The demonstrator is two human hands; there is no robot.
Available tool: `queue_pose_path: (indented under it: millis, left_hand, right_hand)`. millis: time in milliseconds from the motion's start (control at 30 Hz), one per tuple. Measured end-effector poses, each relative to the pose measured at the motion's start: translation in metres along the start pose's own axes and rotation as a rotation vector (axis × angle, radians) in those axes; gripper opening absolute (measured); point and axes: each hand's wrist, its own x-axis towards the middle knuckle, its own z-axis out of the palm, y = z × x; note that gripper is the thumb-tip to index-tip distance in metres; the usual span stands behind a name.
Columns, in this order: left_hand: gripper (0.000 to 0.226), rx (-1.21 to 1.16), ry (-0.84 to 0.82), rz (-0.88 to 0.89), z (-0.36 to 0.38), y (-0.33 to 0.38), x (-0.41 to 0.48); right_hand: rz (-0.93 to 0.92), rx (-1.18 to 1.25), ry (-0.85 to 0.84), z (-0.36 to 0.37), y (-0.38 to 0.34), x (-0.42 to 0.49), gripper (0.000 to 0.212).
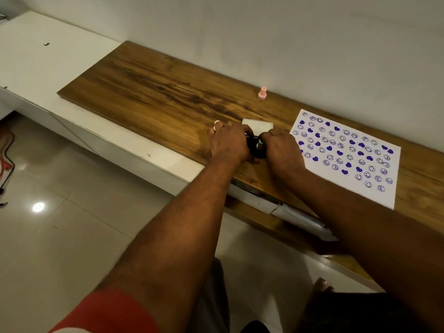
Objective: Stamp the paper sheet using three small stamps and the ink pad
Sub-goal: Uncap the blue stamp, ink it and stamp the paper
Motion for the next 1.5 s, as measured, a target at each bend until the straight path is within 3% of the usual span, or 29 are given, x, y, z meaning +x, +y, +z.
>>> queue_pose_path:
  millis: [467,633,767,867,1100,1500]
  left_hand:
    - [0.085,0.001,-0.017,0.004,-0.003,0.003,-0.001]
    - [0.082,0.002,-0.036,0.007,-0.006,0.004,0.0]
    - [0.088,0.014,-0.033,0.038,-0.005,0.004,0.001]
    - [0.099,0.034,0.019,0.09,-0.003,0.016,0.001]
    - [0.088,0.03,0.057,0.346,0.025,0.082,-0.01]
    - [0.074,0.128,0.002,0.37,0.049,0.101,-0.003]
  right_hand:
    - [0.016,0.082,-0.018,-0.003,0.001,-0.001,0.03]
    - [0.072,0.239,-0.05,-0.012,0.009,0.003,0.03]
    - [0.236,0.545,0.187,-0.034,0.038,-0.014,0.022]
    - [0.303,0.497,0.243,-0.04,0.08,-0.05,0.026]
    - [0.329,0.387,0.155,-0.025,0.126,-0.093,0.025]
    - [0.249,0.291,0.077,0.001,0.121,-0.086,0.027]
